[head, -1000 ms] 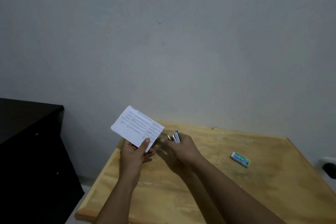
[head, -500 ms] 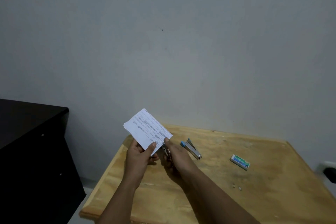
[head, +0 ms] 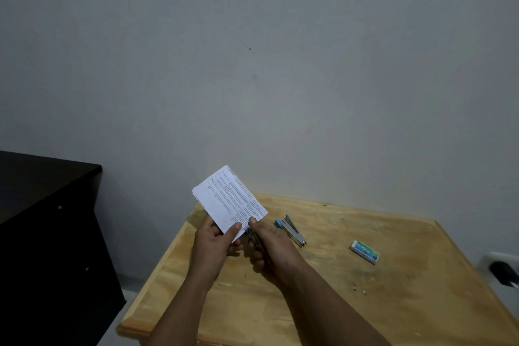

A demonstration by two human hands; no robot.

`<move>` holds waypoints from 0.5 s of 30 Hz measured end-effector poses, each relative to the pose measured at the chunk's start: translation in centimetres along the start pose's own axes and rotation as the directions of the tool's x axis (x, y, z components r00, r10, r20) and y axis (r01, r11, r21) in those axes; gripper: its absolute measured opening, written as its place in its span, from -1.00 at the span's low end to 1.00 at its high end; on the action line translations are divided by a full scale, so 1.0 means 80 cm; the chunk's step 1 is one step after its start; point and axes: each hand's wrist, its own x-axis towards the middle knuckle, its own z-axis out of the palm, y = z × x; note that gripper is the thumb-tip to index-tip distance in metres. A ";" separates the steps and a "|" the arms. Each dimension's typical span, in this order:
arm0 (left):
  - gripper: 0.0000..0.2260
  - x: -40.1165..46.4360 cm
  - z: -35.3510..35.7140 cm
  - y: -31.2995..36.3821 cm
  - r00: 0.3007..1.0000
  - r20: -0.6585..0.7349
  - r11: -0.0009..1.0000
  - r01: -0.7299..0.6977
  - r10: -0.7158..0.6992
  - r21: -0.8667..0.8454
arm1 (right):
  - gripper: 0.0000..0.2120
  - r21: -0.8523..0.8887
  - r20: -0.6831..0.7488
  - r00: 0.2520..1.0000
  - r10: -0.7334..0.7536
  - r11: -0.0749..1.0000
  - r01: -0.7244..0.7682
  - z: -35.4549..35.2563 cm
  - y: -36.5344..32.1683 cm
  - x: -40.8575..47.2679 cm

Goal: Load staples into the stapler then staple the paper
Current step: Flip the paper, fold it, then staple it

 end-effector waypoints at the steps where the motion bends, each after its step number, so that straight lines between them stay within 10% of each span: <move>1: -0.63 -0.001 0.001 0.000 1.000 -0.003 1.000 -0.008 0.008 0.006 | -0.62 0.011 0.002 1.000 0.005 1.000 -0.005 0.000 0.000 0.001; 15: -0.69 0.000 0.003 -0.001 0.999 0.043 1.000 -0.018 0.018 0.004 | -0.59 0.029 -0.017 1.000 -0.026 0.999 0.026 0.000 0.004 0.000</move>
